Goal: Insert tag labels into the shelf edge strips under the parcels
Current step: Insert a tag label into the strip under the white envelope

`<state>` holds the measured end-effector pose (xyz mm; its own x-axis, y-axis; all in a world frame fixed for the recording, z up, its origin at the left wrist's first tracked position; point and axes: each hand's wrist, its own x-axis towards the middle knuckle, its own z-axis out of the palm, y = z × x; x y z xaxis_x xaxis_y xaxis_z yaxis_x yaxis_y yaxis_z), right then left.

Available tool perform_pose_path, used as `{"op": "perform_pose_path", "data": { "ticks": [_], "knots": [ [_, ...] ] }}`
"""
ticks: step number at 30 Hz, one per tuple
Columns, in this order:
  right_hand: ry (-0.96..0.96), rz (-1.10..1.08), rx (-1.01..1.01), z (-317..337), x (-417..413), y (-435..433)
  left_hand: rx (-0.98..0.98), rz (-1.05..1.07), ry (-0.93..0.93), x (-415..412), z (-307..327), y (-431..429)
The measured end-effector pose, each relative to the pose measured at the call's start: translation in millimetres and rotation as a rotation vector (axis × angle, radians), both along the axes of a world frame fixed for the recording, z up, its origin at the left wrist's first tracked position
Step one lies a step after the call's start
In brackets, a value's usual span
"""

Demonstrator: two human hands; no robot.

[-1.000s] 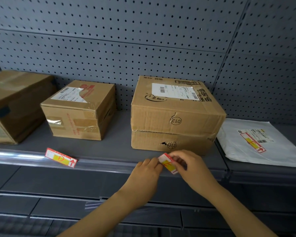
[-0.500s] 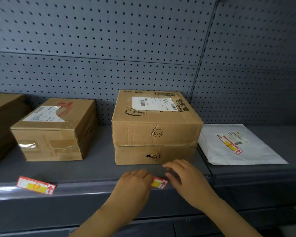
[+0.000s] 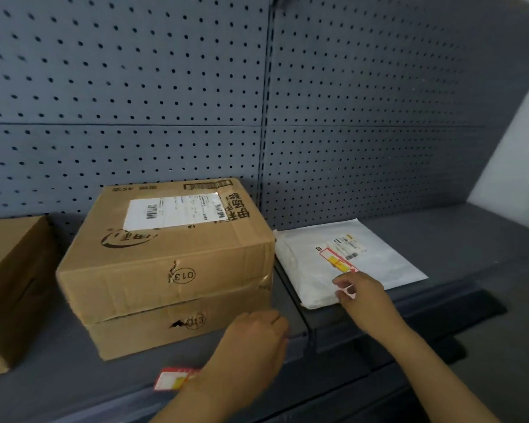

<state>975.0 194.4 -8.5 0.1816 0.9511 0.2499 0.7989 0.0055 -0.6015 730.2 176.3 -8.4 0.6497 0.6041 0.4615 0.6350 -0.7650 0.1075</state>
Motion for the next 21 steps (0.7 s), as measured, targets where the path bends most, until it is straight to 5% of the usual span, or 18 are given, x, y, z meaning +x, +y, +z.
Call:
{"op": "perform_pose_path", "data": {
  "ticks": [12,21],
  "knots": [
    [-0.306,-0.202,-0.252,-10.4,55.8,98.8,0.013,0.019,0.017,77.7,-3.1,57.9],
    [0.081,-0.076,-0.192,-4.3,70.6,101.8,-0.045,0.078,0.007,100.3,-5.0,62.7]
  ]
}}
